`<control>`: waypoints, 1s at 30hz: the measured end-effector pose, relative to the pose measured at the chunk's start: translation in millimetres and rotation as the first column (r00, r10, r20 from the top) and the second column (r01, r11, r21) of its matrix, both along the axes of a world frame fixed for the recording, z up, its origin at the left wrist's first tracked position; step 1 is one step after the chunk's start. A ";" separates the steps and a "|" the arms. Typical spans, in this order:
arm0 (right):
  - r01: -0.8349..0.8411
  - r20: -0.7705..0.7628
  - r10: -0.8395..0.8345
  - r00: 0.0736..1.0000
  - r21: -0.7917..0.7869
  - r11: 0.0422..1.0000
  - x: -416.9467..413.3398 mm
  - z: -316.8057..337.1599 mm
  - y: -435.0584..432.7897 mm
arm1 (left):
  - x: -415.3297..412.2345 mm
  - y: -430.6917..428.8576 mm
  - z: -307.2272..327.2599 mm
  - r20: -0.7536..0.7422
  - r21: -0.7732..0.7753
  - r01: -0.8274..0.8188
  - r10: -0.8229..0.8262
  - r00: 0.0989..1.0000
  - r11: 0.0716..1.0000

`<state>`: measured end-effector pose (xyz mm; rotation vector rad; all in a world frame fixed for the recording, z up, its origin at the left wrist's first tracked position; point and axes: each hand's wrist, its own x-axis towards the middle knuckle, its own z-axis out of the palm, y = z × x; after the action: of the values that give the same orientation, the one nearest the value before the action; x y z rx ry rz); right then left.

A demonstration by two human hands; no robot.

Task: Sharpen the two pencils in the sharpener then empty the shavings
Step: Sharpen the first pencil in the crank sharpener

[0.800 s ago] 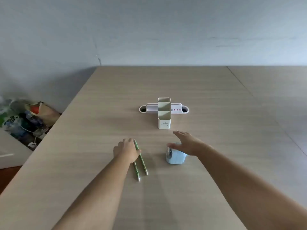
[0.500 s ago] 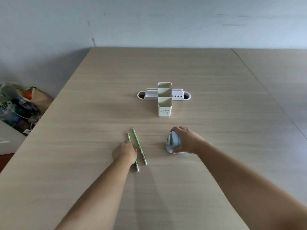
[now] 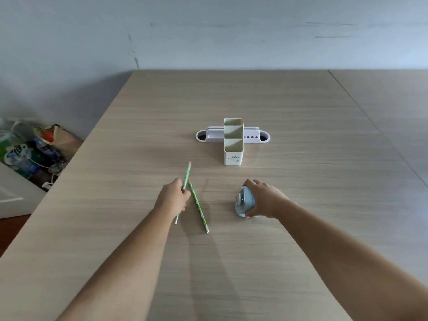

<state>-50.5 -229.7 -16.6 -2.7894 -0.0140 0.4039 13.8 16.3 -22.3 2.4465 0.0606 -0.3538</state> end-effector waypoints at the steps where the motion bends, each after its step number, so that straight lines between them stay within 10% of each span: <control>1: -0.009 0.001 0.009 1.000 -0.017 1.000 -0.2 1.0 0.3 | -0.1 1.4 3.5 -0.024 -0.057 0.077 -0.079 0.997 0.995; 9: -0.065 0.024 0.067 0.997 -0.099 0.993 2.4 0.2 -2.2 | -2.8 4.0 3.7 -0.093 0.287 0.358 -0.346 0.934 0.889; 30: -0.113 0.059 0.125 0.990 -0.168 0.979 7.6 -7.7 8.3 | -1.1 -35.6 4.9 -0.101 0.026 0.440 -0.435 0.895 0.898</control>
<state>-43.0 -221.4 -24.3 -2.9743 -0.1725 0.3511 12.7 -19.3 -17.5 2.4751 -0.4564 -0.6703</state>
